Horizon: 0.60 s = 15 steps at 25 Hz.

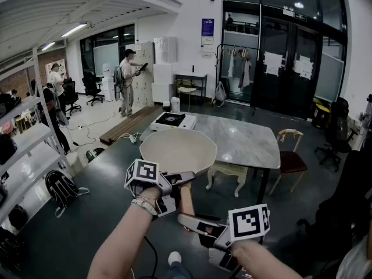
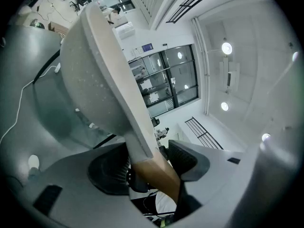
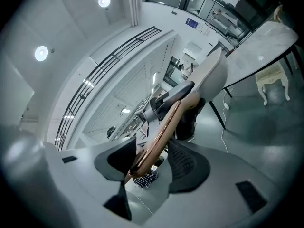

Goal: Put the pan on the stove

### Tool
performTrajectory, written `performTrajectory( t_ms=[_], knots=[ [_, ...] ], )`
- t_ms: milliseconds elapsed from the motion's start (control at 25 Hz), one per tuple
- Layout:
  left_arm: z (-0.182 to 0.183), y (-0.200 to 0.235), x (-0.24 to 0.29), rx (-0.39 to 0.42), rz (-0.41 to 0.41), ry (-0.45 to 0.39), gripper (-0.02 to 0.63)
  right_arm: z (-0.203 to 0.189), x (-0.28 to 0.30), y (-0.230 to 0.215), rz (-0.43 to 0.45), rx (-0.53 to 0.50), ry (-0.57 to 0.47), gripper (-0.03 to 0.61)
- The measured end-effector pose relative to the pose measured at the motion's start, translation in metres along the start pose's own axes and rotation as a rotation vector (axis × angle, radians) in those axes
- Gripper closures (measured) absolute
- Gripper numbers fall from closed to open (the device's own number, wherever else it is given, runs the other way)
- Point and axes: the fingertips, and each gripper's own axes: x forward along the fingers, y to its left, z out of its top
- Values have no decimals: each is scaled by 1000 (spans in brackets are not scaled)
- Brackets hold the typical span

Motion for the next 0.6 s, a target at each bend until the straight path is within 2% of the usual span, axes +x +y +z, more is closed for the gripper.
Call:
performTrajectory(
  t_ms=[320, 600],
  knots=[
    [12, 3, 8, 7, 13, 15, 360, 12, 7, -3, 30, -10, 18, 357],
    [39, 6, 23, 0, 3, 7, 359, 40, 13, -18, 27, -8, 7, 357]
  ],
)
